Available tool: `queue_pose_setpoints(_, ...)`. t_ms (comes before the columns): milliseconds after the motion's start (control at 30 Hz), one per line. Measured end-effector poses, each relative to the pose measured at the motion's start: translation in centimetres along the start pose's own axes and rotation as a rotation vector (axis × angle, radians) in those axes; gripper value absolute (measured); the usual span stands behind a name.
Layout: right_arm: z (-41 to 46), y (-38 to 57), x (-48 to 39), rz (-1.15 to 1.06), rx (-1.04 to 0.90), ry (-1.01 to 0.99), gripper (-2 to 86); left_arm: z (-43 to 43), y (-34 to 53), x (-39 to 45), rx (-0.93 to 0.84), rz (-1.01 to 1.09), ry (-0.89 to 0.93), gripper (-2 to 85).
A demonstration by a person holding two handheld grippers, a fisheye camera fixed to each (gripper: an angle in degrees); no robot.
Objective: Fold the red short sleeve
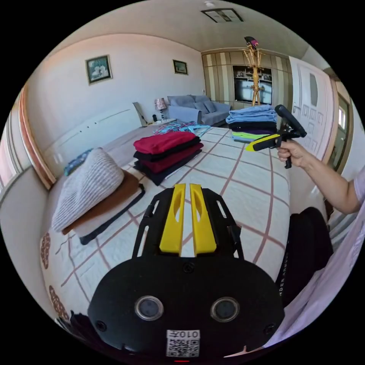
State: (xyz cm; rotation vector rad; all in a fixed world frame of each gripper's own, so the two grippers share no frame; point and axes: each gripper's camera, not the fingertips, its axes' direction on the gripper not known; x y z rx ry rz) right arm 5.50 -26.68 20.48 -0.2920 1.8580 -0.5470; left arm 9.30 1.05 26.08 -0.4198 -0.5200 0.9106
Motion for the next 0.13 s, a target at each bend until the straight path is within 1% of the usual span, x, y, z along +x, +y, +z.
queue_pose_setpoints(67, 1.1, 4.7, -4.8, 0.001, -0.019, 0.008, 4.7, -6.3, 4.7, 3.0, 0.025, -0.018, -0.109, 0.4)
queue_pose_setpoints(133, 2.2, 9.0, -9.3, 0.004, -0.018, -0.002, 3.9, -10.9, 7.7, 4.7, 0.037, -0.032, -0.173, 0.2)
